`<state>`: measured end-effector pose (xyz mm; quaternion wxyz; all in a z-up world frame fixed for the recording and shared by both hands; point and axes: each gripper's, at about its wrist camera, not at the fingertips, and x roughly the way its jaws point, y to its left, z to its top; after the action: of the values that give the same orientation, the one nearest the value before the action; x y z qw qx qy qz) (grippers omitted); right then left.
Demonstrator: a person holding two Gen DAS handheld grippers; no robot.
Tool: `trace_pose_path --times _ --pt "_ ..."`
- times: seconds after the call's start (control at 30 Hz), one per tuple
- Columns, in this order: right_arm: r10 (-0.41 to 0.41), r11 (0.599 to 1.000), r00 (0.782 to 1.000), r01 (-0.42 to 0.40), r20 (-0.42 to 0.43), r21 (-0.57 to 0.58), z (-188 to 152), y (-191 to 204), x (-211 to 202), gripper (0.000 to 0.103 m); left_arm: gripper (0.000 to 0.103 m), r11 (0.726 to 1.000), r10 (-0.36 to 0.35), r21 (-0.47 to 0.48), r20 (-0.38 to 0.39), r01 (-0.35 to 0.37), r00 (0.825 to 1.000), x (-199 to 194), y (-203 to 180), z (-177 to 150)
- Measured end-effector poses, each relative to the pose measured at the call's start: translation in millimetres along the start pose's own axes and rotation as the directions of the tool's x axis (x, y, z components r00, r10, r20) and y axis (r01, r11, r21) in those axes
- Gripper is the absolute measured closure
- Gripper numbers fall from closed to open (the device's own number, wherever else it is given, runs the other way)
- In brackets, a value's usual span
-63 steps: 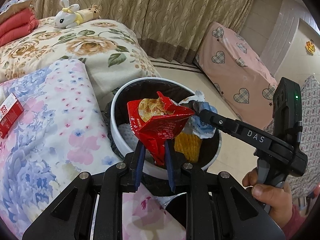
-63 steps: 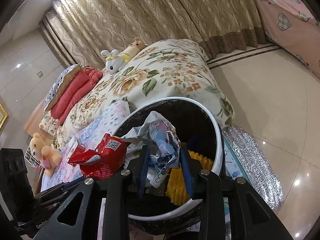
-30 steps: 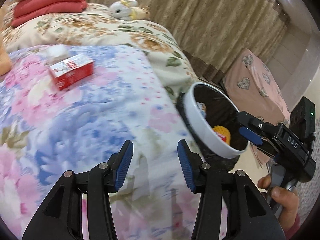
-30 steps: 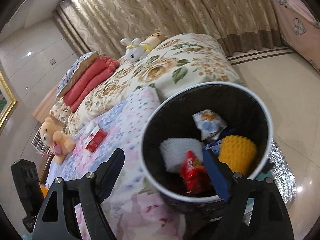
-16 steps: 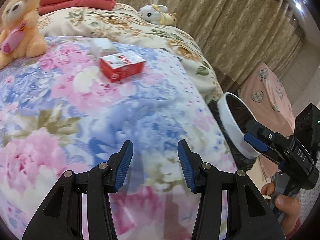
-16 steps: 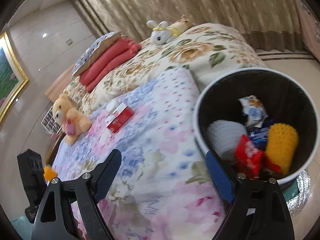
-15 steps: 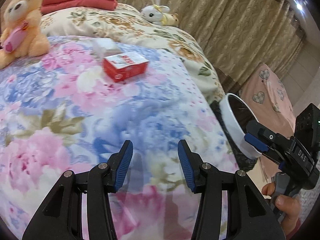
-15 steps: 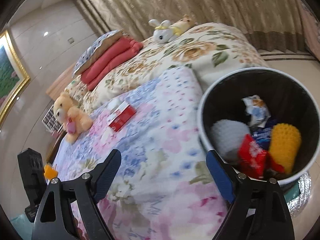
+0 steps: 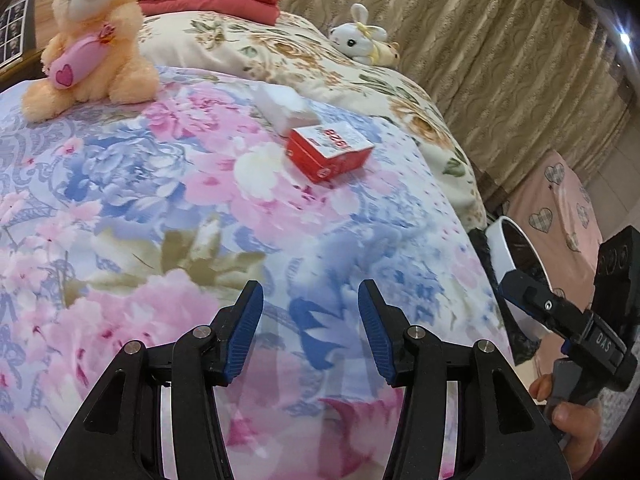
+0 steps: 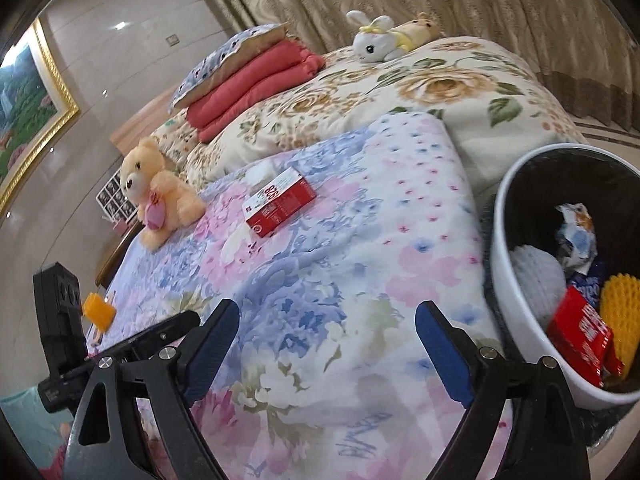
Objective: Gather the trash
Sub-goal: 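Move both open tools onto the bed toward the white foam block and red milk box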
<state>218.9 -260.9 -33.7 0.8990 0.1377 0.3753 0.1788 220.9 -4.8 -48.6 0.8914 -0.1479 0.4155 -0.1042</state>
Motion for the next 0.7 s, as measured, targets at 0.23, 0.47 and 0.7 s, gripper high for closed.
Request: trace_pose_path --times 0.23,0.47,0.7 --pt "0.008 1.0 1.0 -0.008 -0.024 0.002 4 0 16 0.011 0.053 1.0 0.02 -0.019 -0.002 -0.02 1.0 6 13 9" --pt "0.011 1.0 1.0 -0.01 -0.025 0.02 14 -2 27 0.011 0.053 0.999 0.037 0.008 -0.008 -0.037 0.999 20 13 24" --pt "0.012 0.999 1.0 -0.011 -0.016 0.039 25 -7 33 0.011 0.053 0.998 0.051 0.026 -0.007 -0.051 0.999 38 13 47"
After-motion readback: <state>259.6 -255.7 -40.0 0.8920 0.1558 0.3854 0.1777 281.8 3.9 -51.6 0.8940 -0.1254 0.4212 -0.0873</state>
